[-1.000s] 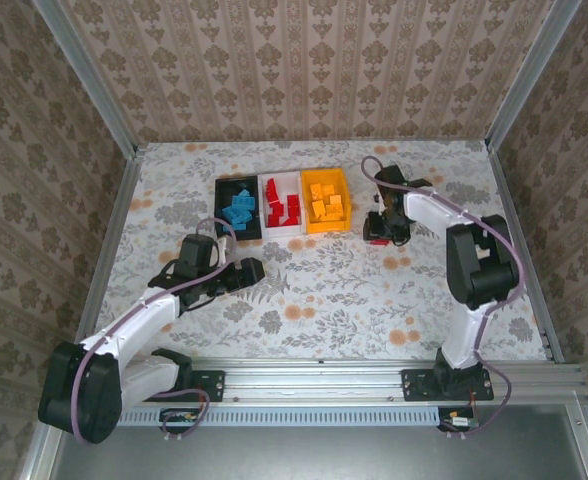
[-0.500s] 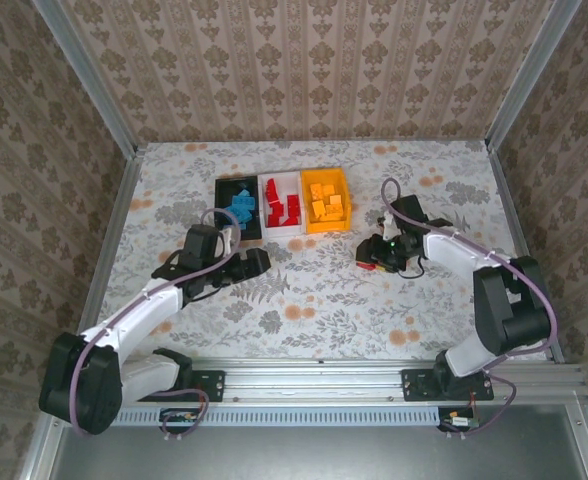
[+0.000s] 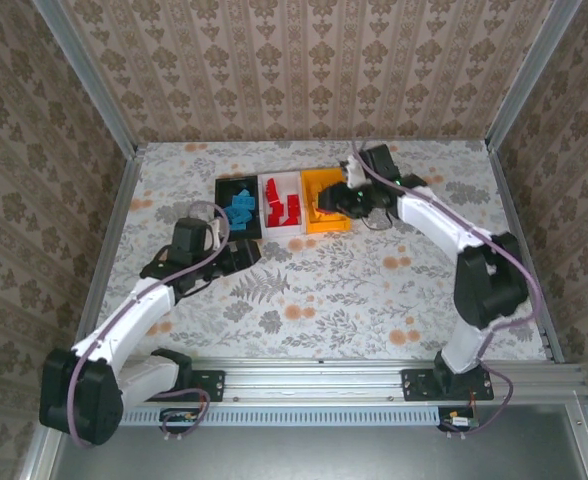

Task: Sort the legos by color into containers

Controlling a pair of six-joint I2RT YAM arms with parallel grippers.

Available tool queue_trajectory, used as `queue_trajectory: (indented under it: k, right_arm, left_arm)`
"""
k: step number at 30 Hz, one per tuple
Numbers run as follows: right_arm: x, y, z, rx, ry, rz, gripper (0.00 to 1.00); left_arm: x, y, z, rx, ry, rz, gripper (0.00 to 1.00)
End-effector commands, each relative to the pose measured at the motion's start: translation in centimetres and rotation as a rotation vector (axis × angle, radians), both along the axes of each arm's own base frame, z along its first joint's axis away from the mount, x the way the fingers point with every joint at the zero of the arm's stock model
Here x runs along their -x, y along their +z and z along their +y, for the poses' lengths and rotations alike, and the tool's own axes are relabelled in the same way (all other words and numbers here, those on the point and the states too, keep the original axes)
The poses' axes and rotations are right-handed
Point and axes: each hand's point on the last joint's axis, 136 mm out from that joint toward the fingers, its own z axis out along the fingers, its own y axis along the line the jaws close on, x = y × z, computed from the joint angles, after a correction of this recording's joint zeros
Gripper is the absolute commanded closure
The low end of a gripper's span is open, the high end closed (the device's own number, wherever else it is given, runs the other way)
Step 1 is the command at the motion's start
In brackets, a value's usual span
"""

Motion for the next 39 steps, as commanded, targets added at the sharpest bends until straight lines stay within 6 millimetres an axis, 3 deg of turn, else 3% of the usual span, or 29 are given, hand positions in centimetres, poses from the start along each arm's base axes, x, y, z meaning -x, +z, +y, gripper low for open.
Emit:
queue_trajectory:
  k: [1,3,5,8,10,12,16,19,23,25,26,30,34,39]
  right_arm:
    - [-2.2,-1.9,2.9,0.023,0.043,0.052,0.5]
    - [-4.6,-2.5,3.7,0.043,0.034,0.047,0.3]
    - [-6.4,-2.6,3.8,0.063,0.026,0.038,0.01]
    - [-8.0,-0.2,3.0,0.079,0.003,-0.068,0.0]
    - [-8.2,1.4,1.2,0.089,-0.03,-0.128,0.0]
    - [-7.3,2.5,-1.9,0.114,-0.08,-0.162,0.0]
    - [-3.9,3.4,-12.0,0.198,-0.268,-0.253,0.0]
    - [-1.3,1.3,-18.3,0.321,-0.329,-0.299,0.0]
    - [0.9,-1.9,-22.6,0.402,-0.359,-0.338,0.0]
    - [1.6,-3.8,-24.0,0.411,-0.384,-0.349,0.0]
    - [2.0,-3.6,-24.5,0.424,-0.392,-0.395,0.0]
    - [2.6,-6.1,-25.7,0.509,-0.385,-0.466,0.0]
    - [1.8,-7.7,-26.0,0.512,-0.396,-0.516,0.0]
    - [1.0,-6.4,-25.7,0.447,-0.423,-0.63,0.0]
  left_arm:
    - [0.7,0.7,3.9,-0.071,0.082,-0.019,0.06]
    - [0.7,0.8,6.3,-0.098,0.155,-0.014,0.0]
    - [0.4,1.1,8.1,-0.113,0.202,-0.017,0.0]
    - [-0.3,1.6,11.1,-0.147,0.296,-0.023,0.0]
    - [-0.9,1.8,13.0,-0.166,0.363,-0.038,0.0]
    - [-1.7,2.3,14.6,-0.189,0.408,-0.09,0.0]
    - [-3.8,3.6,16.8,-0.311,0.421,-0.298,0.0]
    - [-5.1,4.9,17.8,-0.394,0.436,-0.49,0.0]
    - [-6.4,4.3,19.5,-0.499,0.461,-0.608,0.0]
    - [-7.3,3.7,19.9,-0.534,0.452,-0.612,0.0]
    - [-7.9,3.5,19.9,-0.526,0.455,-0.635,0.0]
    - [-10.0,1.5,19.4,-0.514,0.434,-0.675,0.0]
    - [-11.5,-1.2,17.2,-0.58,0.318,-0.698,0.0]
    - [-12.1,-3.8,16.9,-0.593,0.321,-0.736,0.0]
